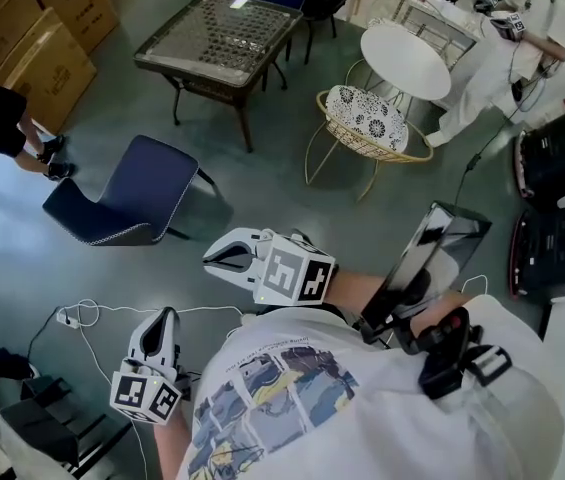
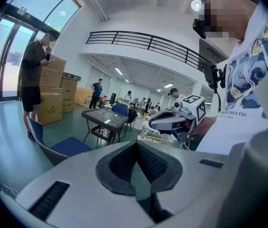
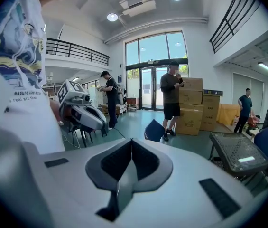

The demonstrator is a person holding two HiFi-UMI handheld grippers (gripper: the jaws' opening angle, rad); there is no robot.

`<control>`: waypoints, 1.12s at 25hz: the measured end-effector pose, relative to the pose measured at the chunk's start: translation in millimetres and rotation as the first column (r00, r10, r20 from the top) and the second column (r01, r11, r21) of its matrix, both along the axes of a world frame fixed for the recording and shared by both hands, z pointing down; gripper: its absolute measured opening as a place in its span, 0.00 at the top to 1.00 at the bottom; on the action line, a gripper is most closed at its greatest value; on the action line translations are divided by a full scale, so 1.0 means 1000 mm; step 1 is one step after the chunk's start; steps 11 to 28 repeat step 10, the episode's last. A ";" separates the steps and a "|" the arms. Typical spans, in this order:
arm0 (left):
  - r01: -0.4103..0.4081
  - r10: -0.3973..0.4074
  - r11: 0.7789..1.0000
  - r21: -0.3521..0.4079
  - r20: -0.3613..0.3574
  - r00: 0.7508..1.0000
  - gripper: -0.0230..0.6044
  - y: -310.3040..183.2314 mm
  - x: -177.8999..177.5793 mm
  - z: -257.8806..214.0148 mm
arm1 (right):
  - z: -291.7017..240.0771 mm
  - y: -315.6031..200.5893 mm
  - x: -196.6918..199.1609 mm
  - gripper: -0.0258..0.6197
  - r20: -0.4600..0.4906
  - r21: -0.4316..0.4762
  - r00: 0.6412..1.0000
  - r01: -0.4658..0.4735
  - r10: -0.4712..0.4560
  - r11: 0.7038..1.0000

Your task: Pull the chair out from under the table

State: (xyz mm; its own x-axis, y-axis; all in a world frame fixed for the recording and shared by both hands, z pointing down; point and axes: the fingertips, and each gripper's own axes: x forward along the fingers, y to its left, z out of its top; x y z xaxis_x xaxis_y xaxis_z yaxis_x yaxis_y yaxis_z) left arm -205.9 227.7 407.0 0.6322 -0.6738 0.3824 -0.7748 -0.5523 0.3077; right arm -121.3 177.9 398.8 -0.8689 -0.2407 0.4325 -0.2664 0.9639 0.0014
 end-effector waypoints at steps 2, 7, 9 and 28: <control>-0.002 0.002 1.000 0.000 -0.001 1.000 0.95 -0.002 0.002 0.000 | -0.001 -0.001 0.002 0.94 0.001 0.003 1.000 0.000 0.000 1.000; -0.005 0.005 1.000 -0.003 -0.001 1.000 0.95 -0.011 0.007 0.000 | -0.002 -0.009 0.008 0.94 0.003 0.005 1.000 -0.010 0.010 1.000; -0.006 0.006 1.000 -0.006 0.000 1.000 0.95 -0.014 0.010 -0.001 | -0.003 -0.013 0.012 0.94 0.001 0.004 1.000 -0.012 0.012 1.000; -0.007 0.007 1.000 -0.008 0.001 1.000 0.95 -0.016 0.012 -0.001 | -0.004 -0.015 0.014 0.94 0.001 0.004 1.000 -0.012 0.012 1.000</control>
